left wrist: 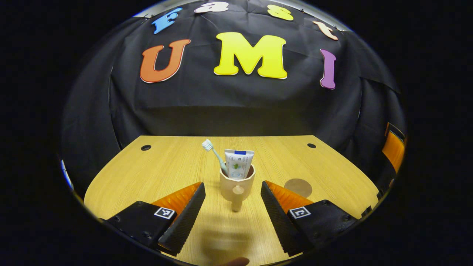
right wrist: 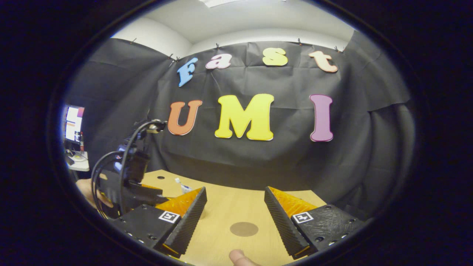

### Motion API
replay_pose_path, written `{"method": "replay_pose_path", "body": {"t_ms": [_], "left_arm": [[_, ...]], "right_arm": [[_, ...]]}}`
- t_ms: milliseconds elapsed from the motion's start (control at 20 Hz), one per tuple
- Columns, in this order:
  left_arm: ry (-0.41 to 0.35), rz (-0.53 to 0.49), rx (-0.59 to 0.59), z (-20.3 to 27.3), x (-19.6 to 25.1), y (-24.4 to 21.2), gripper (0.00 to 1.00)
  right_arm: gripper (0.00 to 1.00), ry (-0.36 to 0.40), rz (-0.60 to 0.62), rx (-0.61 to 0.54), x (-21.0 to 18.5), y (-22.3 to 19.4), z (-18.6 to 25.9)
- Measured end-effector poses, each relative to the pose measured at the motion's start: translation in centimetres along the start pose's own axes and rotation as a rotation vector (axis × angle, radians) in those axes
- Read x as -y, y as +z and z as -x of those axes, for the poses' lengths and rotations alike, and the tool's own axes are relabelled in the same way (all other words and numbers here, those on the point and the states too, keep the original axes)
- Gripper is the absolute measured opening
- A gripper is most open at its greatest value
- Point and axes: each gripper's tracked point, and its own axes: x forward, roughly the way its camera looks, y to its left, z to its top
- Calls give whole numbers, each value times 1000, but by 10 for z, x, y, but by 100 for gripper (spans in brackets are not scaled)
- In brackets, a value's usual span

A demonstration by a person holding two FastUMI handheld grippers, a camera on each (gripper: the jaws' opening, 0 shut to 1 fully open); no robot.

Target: Put the toothbrush and toothpaste on the desktop into the cup, then pick up the cup and place it on the coaster on the desktop.

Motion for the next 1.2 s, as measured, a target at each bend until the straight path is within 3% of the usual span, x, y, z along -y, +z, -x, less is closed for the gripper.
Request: {"method": "replay_pose_path", "body": {"t_ms": [200,300,400,500,600,750,950,1000,1050,1200], "left_arm": [[27,19,-271,-34,8,-33,96],[77,-8,-368,-50,-2,-41,96],[81,-13,-450,-60,-2,-50,96],[41,-2,-542,-72,9,-63,92],[76,-36,-608,-80,3,-73,83],[94,-71,-675,-84,3,-81,79],[129,-114,-706,-87,7,-77,60],[131,-99,-699,-88,9,-74,59],[125,-81,-694,-90,13,-72,37],[113,-26,-711,-87,26,-69,30]], "right_arm": [[93,-18,-29,3,22,-19,18],[94,-18,-39,-18,35,-30,19],[94,-37,-51,-13,51,-33,18],[96,-26,-76,-8,57,-36,17],[95,-17,-85,-6,63,-41,15],[95,-9,-98,-3,70,-46,13],[94,-11,-147,-7,84,-50,9],[95,-16,-156,-8,88,-50,9],[95,-23,-163,-10,92,-51,8],[95,-42,-181,-3,101,-47,8]]}}
